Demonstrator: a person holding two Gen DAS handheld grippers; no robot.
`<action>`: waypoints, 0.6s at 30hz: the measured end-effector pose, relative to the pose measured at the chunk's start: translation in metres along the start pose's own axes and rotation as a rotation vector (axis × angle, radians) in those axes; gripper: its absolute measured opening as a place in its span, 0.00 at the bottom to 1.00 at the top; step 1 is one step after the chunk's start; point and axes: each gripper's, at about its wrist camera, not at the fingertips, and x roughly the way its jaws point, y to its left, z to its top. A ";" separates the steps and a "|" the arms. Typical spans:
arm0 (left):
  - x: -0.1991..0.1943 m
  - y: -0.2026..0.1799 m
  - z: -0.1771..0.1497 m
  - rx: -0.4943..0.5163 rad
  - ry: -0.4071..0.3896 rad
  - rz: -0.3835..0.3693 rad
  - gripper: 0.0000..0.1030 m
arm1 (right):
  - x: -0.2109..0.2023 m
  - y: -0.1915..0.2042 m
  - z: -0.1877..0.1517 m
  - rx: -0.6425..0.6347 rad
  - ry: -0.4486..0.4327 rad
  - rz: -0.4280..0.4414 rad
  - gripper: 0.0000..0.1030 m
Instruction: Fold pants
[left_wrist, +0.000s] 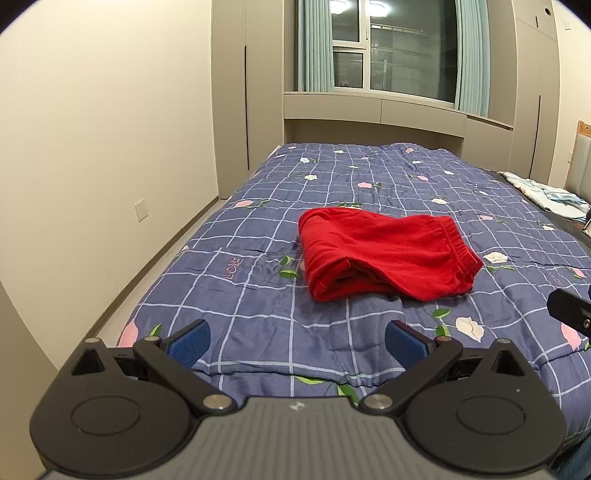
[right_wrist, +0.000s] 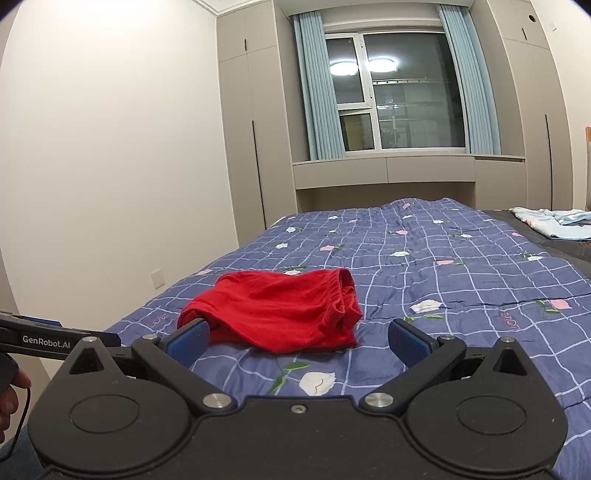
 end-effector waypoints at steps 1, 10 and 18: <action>0.000 0.000 0.000 -0.001 -0.001 0.000 1.00 | 0.000 0.000 0.000 0.001 0.001 -0.002 1.00; 0.000 0.001 0.000 -0.002 -0.004 0.006 1.00 | 0.003 -0.001 -0.001 0.008 0.008 -0.005 1.00; -0.001 0.001 0.000 -0.002 -0.005 0.009 1.00 | 0.003 -0.003 0.000 0.013 0.009 -0.007 1.00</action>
